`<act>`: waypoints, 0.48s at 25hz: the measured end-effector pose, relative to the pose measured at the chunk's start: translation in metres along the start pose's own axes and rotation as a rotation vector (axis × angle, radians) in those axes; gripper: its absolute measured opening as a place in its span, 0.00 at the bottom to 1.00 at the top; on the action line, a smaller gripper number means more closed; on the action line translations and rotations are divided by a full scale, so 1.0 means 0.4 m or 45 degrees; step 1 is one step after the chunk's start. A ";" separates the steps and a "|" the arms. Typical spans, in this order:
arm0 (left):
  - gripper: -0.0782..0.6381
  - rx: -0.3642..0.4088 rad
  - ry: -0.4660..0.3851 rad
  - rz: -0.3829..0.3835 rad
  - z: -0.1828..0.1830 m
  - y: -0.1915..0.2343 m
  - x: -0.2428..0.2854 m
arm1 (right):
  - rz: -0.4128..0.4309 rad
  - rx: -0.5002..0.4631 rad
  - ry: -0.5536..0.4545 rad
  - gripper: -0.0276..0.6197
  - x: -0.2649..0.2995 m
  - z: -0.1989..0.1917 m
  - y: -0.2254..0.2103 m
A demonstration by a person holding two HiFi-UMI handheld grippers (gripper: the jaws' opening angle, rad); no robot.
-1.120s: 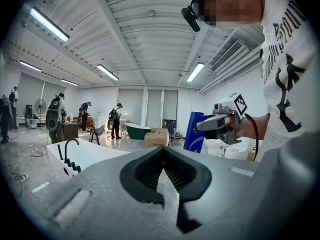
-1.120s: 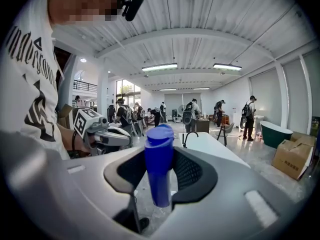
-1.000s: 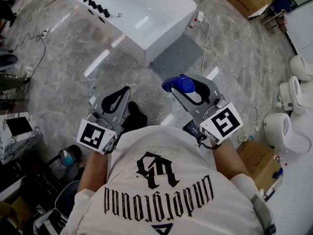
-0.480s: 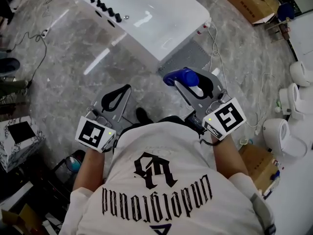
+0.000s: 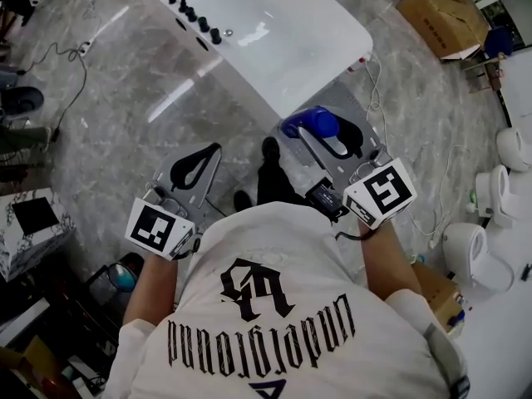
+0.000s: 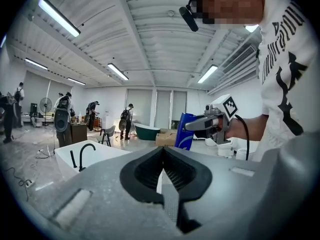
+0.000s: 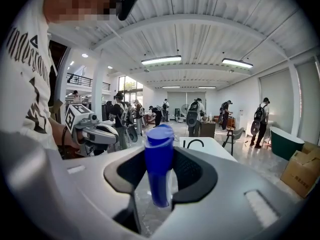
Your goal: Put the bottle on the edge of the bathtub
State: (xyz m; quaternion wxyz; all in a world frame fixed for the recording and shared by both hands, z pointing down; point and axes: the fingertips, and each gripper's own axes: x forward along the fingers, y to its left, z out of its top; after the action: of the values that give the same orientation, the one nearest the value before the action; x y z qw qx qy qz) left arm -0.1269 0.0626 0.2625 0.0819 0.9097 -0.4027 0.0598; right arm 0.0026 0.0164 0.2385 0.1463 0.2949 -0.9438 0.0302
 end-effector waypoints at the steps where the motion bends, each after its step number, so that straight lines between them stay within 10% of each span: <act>1: 0.12 -0.001 0.004 0.014 0.001 0.017 0.014 | 0.014 -0.002 0.003 0.28 0.022 -0.001 -0.021; 12: 0.12 -0.064 0.041 0.182 0.015 0.238 0.245 | 0.227 0.000 0.032 0.28 0.288 0.001 -0.273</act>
State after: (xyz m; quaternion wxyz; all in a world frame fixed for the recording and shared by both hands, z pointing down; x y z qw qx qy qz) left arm -0.1318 -0.0727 0.2835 0.1067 0.8752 -0.4666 0.0699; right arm -0.0260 -0.1368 0.2687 0.1550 0.2094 -0.9643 0.0470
